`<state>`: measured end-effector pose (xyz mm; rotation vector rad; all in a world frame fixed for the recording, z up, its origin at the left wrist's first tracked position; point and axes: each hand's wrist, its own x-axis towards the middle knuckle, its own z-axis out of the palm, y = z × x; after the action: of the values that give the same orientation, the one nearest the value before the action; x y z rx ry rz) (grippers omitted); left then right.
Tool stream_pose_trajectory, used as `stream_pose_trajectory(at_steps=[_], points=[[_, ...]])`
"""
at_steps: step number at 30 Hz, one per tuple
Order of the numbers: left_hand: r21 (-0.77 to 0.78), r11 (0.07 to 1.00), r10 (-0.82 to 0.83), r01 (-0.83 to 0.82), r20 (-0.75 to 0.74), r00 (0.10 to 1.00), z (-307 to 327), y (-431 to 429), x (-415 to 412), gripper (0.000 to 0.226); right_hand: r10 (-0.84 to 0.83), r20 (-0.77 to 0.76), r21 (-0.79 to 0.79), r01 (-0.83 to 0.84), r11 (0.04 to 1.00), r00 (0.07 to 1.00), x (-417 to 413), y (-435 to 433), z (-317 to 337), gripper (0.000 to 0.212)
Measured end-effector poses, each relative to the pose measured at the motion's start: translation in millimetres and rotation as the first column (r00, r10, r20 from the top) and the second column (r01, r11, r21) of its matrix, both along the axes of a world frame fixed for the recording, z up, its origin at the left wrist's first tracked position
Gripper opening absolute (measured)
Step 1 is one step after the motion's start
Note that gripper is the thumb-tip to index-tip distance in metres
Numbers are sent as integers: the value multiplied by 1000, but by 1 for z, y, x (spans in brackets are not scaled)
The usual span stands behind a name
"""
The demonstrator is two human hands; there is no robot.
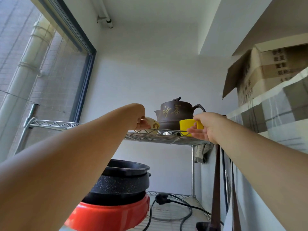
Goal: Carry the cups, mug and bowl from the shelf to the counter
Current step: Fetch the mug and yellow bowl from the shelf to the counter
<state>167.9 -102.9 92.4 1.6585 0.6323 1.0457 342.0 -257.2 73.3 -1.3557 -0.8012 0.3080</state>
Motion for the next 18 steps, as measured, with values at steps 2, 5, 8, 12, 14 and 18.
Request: stream_pose_trajectory(at_steps=[2, 5, 8, 12, 14, 18], points=[[-89, 996, -20, 29, 101, 995, -2, 0, -3, 25, -9, 1, 25, 9, 1000, 1000, 1, -3, -3, 22], [-133, 988, -54, 77, 173, 983, -3, -5, -3, 26, -12, 16, 76, 11, 997, 1000, 1, -10, -5, 28], [-129, 989, -27, 67, 291, 956, -1, -11, -7, 28, -5, 21, 146, 2, 989, 1000, -2, -17, -3, 30], [-95, 983, -97, 156, 455, 885, 0, -26, -16, 29, -10, 54, 241, -4, 971, 998, -12, -30, 2, 30], [-57, 978, -139, 200, 532, 835, -3, -31, -23, 29, -7, 78, 268, -15, 963, 997, -20, -39, 2, 30], [12, 962, -219, 272, 629, 746, -30, -45, -43, 31, 4, 126, 295, -41, 955, 992, -41, -64, -13, 29]])
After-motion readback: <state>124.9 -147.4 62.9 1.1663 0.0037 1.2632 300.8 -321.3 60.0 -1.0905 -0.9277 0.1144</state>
